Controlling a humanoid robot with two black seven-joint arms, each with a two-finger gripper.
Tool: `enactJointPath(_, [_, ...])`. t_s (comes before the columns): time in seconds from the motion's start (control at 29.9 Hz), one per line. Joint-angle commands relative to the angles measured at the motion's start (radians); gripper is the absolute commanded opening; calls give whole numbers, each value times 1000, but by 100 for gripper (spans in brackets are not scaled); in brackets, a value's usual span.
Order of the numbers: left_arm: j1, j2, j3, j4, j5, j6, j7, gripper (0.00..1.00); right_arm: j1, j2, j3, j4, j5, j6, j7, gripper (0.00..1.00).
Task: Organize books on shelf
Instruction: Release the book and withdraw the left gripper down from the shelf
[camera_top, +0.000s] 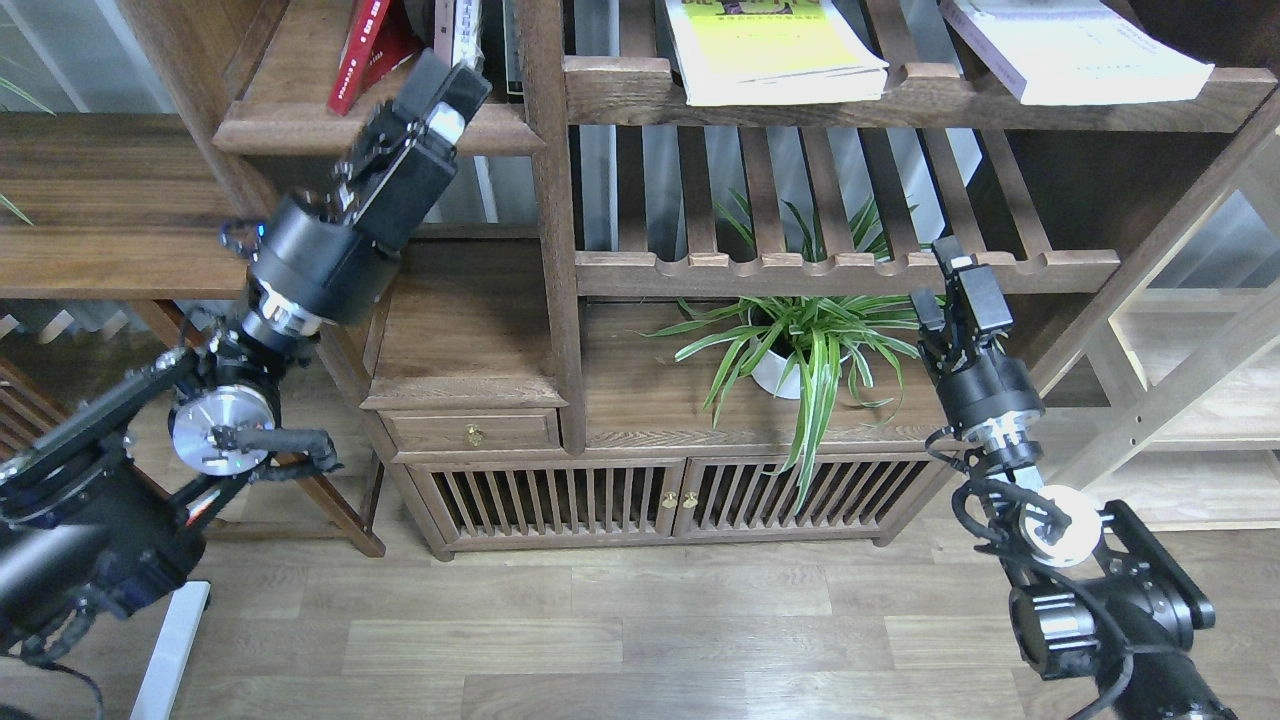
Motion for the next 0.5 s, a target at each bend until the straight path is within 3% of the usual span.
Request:
enactJointPath(0.0, [27,-41,3,-40,-214,0,88,98,14,-18,15,-3,2,0,0,99])
enactJointPath(0.17, [29,-90,6,-54,-414,0,228,98,21,-29,63,0,17,0,0,99])
enactJointPath(0.4, [83,-162,17,-54,-423,0,257,96,45,-52,140,11,19,0,1,99])
enactJointPath(0.47, [110,-171,28,-54,-423,0,283,96,62,-66,159,11,17,0,1,99])
